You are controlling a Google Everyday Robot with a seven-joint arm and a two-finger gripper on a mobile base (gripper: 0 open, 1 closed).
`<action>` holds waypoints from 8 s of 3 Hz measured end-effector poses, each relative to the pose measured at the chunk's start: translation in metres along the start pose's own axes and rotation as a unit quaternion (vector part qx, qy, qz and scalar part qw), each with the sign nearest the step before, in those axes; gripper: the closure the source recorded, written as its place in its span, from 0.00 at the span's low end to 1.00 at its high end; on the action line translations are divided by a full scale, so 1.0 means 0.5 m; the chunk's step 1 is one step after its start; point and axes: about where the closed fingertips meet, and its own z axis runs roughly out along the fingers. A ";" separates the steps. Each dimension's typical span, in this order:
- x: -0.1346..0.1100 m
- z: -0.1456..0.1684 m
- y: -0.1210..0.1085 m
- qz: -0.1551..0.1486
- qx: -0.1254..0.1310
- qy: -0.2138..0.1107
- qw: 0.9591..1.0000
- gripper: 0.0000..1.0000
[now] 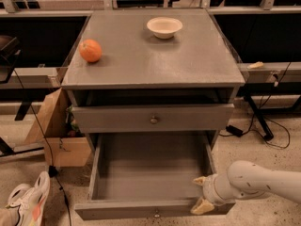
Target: Close middle drawer
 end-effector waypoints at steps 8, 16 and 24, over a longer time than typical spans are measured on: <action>-0.125 0.137 0.019 0.079 -0.060 0.024 0.995 0.96; -0.126 0.146 0.001 0.075 -0.054 -0.022 0.996 0.00; -0.118 0.131 -0.061 0.048 -0.009 -0.051 0.997 0.54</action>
Offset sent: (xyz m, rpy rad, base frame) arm 0.0170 0.0757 -0.0098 -0.1730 0.1213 -0.1394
